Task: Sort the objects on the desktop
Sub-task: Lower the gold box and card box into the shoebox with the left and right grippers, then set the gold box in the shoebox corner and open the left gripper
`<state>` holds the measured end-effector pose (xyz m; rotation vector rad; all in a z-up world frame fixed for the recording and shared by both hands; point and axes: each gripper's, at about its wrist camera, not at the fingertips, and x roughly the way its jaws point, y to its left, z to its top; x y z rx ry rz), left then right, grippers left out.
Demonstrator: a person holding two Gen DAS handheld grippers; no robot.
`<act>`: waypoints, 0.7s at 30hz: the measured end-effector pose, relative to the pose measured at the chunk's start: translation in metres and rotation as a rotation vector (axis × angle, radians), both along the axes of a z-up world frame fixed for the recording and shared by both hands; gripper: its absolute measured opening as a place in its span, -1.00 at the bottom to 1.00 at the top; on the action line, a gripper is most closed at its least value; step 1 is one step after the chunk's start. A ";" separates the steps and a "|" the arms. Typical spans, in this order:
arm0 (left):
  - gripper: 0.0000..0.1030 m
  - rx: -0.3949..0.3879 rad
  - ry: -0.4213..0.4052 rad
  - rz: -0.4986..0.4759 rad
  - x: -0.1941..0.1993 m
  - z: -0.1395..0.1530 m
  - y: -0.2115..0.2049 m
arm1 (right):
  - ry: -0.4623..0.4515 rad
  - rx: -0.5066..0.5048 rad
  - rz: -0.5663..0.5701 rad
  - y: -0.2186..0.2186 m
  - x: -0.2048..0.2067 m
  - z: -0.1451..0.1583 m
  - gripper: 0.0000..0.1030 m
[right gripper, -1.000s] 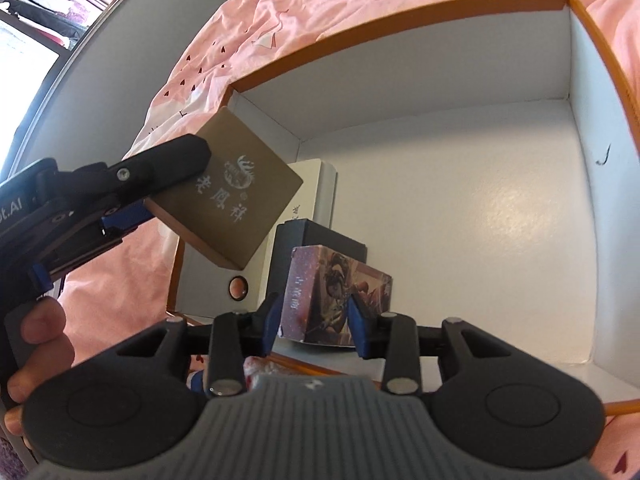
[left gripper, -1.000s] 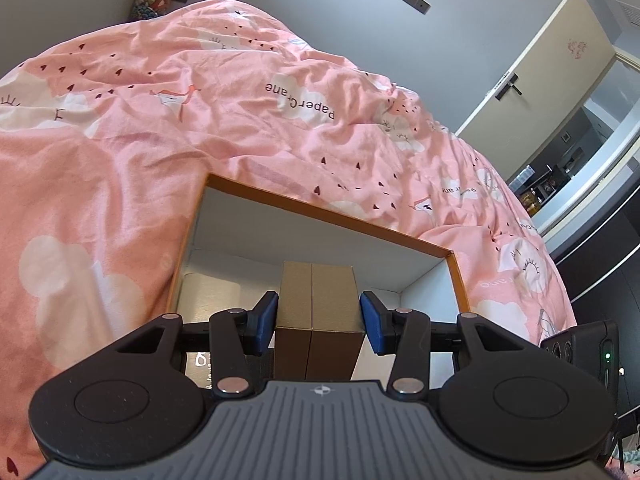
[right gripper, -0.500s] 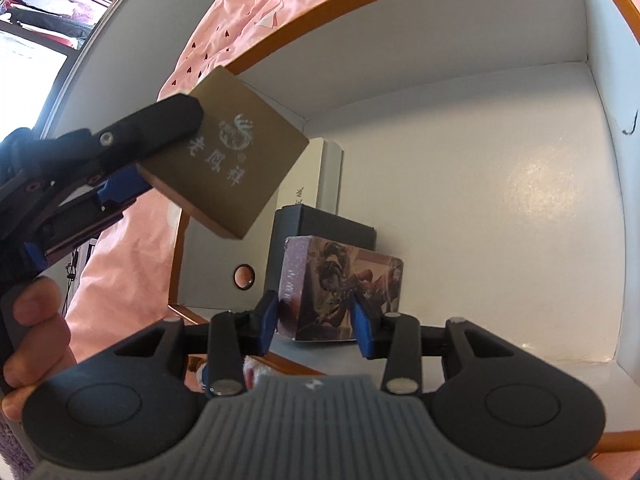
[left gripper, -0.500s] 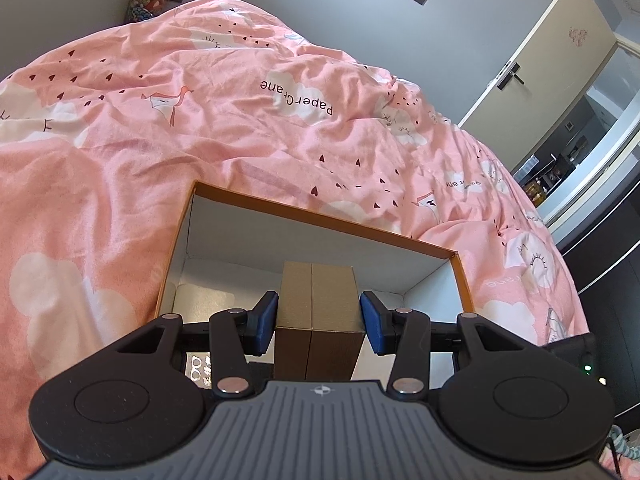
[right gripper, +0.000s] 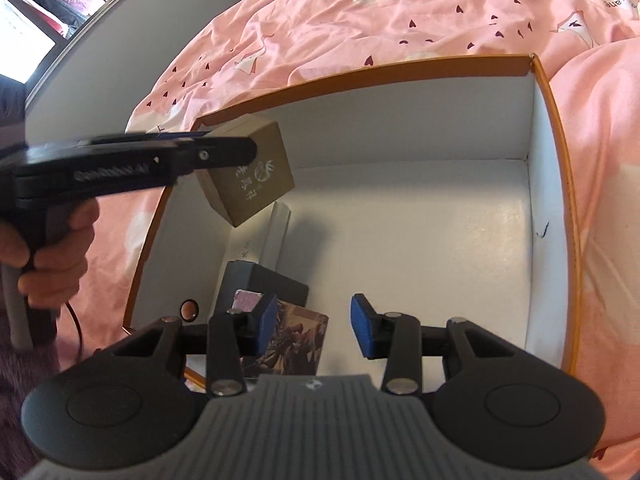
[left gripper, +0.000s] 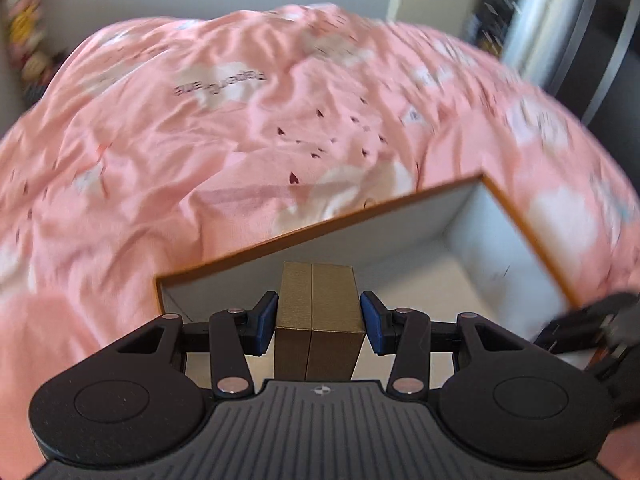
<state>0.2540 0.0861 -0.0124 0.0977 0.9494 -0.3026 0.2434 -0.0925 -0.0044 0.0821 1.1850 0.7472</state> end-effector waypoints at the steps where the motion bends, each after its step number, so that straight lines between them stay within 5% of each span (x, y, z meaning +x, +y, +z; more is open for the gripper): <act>1: 0.00 0.046 0.002 -0.049 0.003 -0.004 -0.004 | -0.002 -0.003 -0.002 0.001 0.000 -0.001 -0.16; 10: 0.00 0.261 0.010 -0.390 0.014 -0.026 -0.028 | -0.018 -0.021 -0.024 -0.011 0.003 0.000 -0.16; 14: 0.00 0.422 -0.010 -0.543 0.011 -0.038 -0.040 | -0.004 -0.019 -0.034 -0.009 0.009 -0.007 -0.16; 21: 0.03 0.620 -0.008 -0.704 0.001 -0.059 -0.039 | 0.008 -0.020 -0.025 -0.004 0.013 -0.012 -0.16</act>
